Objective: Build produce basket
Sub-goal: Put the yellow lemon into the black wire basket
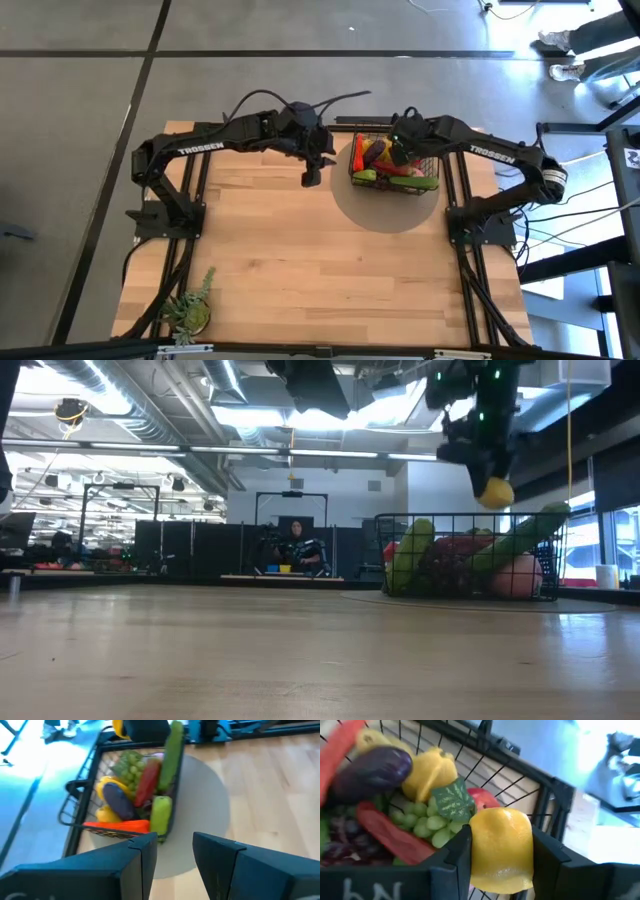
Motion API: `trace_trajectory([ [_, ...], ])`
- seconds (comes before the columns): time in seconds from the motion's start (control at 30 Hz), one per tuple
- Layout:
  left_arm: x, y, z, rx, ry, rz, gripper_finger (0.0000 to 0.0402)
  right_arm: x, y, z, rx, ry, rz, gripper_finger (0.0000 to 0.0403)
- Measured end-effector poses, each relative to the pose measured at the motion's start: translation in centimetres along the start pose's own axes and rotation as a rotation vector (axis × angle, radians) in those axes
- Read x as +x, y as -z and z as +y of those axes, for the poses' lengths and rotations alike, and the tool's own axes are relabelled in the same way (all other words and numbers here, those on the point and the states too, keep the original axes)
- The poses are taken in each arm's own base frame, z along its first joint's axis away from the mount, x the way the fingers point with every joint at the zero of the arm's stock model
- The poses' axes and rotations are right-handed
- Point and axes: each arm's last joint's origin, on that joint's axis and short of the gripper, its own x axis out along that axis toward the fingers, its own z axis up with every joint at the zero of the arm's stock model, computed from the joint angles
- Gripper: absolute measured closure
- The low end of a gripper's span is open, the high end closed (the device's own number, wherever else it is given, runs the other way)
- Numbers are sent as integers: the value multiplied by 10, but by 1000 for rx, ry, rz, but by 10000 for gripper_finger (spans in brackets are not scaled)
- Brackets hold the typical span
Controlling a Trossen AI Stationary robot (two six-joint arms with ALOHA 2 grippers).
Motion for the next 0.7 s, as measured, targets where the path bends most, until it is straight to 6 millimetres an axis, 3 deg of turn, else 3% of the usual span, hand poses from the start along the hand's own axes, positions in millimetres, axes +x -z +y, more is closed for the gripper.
trace_trajectory([
  [0.3, -1, -2, 15, -16, -72, -40, 287, 51, -3, -15, 18, -18, 59, 267],
  [0.47, -2, -1, 20, -24, -86, -40, 287, 61, -4, -19, 34, -41, 69, 267],
  [0.7, -2, 0, 22, -26, -93, -38, 287, 66, -8, -27, 56, -57, 94, 194],
])
